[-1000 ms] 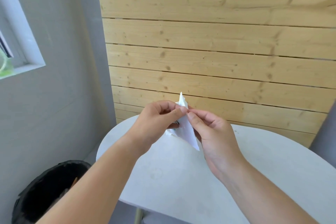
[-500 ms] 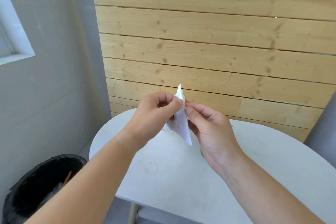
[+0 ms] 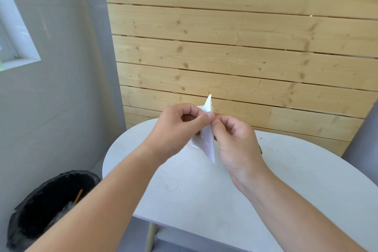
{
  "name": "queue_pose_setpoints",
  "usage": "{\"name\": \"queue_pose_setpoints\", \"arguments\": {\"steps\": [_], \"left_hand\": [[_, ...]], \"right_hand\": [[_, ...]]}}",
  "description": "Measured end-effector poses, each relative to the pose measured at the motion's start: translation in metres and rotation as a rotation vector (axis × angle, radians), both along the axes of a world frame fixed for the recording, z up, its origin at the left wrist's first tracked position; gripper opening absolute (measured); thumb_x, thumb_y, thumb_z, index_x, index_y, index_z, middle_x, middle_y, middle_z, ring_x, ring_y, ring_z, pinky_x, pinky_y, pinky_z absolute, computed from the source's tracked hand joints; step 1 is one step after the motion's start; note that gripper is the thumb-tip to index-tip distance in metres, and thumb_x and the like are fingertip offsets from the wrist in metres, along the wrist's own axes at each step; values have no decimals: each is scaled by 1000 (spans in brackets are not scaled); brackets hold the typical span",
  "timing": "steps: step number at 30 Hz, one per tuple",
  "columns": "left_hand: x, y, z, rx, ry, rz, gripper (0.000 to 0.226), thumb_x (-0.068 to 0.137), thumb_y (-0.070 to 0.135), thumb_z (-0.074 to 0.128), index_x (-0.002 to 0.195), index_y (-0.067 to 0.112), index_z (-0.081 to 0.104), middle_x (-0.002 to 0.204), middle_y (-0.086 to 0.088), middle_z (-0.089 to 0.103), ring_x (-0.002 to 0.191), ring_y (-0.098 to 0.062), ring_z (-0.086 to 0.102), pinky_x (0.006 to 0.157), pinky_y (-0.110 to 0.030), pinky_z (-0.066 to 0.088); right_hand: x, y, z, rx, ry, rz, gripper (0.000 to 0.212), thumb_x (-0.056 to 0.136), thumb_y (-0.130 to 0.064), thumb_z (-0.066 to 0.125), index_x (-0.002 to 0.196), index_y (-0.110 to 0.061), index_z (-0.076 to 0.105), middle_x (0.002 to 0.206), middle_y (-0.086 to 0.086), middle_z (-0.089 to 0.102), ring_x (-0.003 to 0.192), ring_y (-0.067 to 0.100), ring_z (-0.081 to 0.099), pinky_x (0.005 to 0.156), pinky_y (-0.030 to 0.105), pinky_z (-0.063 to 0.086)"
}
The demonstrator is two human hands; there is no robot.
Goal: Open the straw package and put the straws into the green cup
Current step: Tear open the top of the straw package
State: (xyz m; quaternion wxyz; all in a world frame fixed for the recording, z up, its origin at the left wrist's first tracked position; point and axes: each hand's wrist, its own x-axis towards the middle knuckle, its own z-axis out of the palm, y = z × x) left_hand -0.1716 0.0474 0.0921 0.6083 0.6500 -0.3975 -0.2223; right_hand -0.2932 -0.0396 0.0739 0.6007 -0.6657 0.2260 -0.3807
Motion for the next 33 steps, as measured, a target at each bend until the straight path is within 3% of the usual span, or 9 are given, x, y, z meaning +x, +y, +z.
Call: {"name": "queue_pose_setpoints", "arguments": {"steps": [6,13,17,20,25,28,29,31,33], "left_hand": [[-1,3,3,64,-53,41,22,96,26,75,85,7,79,82,-10,78,78,-14,69,99,-55,58],[-6,3,8,82,-199,93,19,100,23,71,85,12,74,93,6,70,90,-8,64,98,-43,56],[0,7,10,85,-154,126,21,100,21,68,85,6,70,81,5,70,80,-14,62,98,-55,55],[2,7,9,85,-111,140,22,98,19,70,81,6,69,68,5,68,72,-12,62,96,-55,57],[-8,0,7,92,-190,117,21,98,21,71,81,8,73,92,-12,77,78,-10,66,91,-44,60],[-4,2,9,81,-170,97,22,99,20,70,87,3,74,96,-19,76,81,-13,65,97,-52,59],[-3,3,9,87,-178,97,22,99,21,70,86,5,74,95,-17,76,80,-11,64,95,-49,61],[-1,5,9,114,-249,116,21,98,24,71,79,13,72,87,-7,75,74,-1,63,77,-26,61],[-3,7,12,137,-377,186,22,93,22,73,72,19,68,86,3,71,75,5,60,64,-8,48]], "right_hand": [[1,-2,-4,-37,-5,-13,23,97,-24,60,79,-15,72,91,-19,77,89,1,69,72,12,47],[5,-4,-6,-90,29,-98,23,85,-37,60,81,-18,72,101,-14,74,93,-3,66,67,3,43],[4,-16,-2,-34,8,-226,19,84,-33,58,77,-19,68,72,-12,71,67,6,63,65,24,52],[1,-25,2,-9,4,-224,13,91,-25,61,81,-19,67,76,-5,72,71,9,67,81,44,60],[-2,-18,-2,-221,26,-106,26,79,-51,70,87,-26,66,91,-12,75,91,1,68,78,21,51],[-5,-20,0,-274,91,-96,13,87,-36,72,86,-25,65,90,-8,76,89,4,71,77,28,53],[-6,-22,1,-272,104,-91,11,90,-31,70,84,-23,63,85,-4,77,81,9,73,72,36,55],[-7,-25,3,-287,122,-106,14,94,-23,65,82,-20,60,76,-2,76,66,15,73,63,47,59],[-10,-28,7,-292,120,-128,14,97,-17,61,83,-18,58,84,-9,75,66,14,73,54,42,60]]}}
